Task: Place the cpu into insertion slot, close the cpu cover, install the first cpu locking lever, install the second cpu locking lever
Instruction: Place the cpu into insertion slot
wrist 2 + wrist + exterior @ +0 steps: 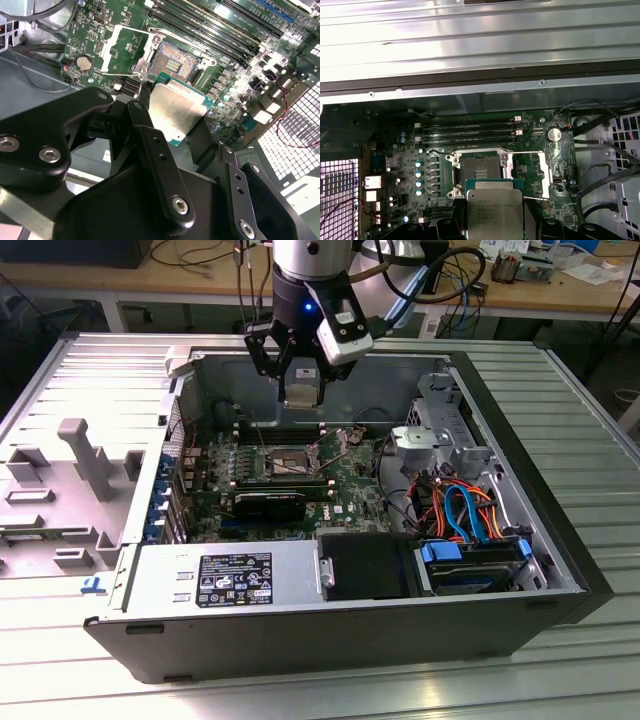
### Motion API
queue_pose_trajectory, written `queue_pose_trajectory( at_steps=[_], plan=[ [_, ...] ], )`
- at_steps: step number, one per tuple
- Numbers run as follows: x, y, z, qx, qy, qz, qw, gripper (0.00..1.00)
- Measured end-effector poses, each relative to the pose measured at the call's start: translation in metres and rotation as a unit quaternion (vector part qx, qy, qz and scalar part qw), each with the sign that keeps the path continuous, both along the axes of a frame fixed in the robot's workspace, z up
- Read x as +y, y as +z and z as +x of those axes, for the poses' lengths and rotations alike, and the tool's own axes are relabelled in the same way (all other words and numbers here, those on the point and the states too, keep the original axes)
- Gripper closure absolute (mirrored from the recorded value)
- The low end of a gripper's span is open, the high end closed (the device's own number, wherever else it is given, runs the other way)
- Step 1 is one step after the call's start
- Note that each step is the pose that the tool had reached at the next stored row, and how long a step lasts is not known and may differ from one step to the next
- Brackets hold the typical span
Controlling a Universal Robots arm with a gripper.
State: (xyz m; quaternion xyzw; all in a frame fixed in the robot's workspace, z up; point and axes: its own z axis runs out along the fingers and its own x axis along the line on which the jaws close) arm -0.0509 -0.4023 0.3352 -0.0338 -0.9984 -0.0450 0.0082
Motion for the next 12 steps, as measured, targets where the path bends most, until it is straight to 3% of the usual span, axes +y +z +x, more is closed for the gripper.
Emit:
queue_pose_trajectory(
  at_steps=[12],
  plan=[
    [0.0000, -0.0001, 0.0000, 0.0000, -0.019, 0.0000, 0.9998, 0.45]
  ],
)
